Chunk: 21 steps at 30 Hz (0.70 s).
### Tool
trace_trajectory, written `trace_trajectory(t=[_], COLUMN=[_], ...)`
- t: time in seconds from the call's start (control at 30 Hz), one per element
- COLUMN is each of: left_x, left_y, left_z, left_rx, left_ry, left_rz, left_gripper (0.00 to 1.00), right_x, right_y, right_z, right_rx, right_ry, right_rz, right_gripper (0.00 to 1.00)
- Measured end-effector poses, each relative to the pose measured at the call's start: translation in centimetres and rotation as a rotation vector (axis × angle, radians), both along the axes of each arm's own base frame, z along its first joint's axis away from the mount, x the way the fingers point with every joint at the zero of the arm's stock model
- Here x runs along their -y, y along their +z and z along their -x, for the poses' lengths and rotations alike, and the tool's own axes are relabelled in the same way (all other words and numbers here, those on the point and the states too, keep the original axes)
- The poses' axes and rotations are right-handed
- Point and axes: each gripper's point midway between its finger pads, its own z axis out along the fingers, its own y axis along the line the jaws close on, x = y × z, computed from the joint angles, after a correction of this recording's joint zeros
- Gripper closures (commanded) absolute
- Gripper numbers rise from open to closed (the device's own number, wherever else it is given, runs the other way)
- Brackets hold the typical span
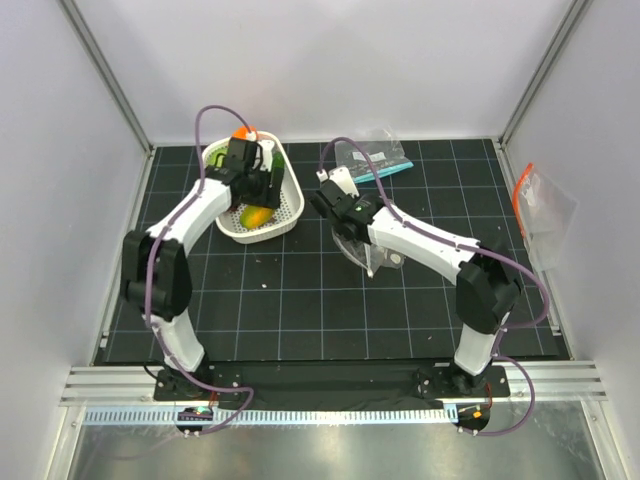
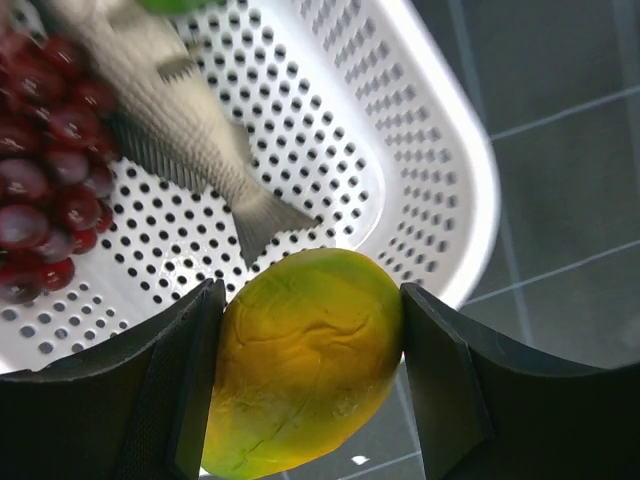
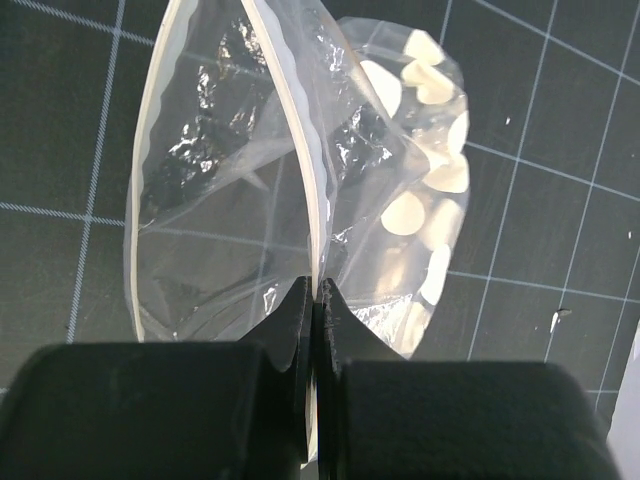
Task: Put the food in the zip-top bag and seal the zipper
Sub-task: Pick up the fake fruit from the bin, then place the fake fruit in the zipper food storage bag.
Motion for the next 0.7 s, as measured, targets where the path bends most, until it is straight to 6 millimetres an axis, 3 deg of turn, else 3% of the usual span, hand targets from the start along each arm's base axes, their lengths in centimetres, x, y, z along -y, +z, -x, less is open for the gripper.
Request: trace_trajectory(t=[0.17,0.27,0.7], left_x=[0.8,1.4,9.9], left_y=[5.9,7.8,10.8], left_z=[-0.1,0.1,5.7], left_rx=[0.182,0.242,0.237], left_ry=[0.033,0.04,-0.002], left_rz=[0.126,0.197,0.803], left_gripper=[0.72,0.7,0.72], right_x=[0.5,0.5,-0.3], right_y=[0.9,0.7,1.2], right_z=[-0.2,-0.2,0.2], right_rx=[0.015,0.005,-0.024], right_ry=[-0.012,-0.009,0.006], right_rz=[-0.019,-0.027,-0.122], right_gripper=[0.99,0.99,0.99])
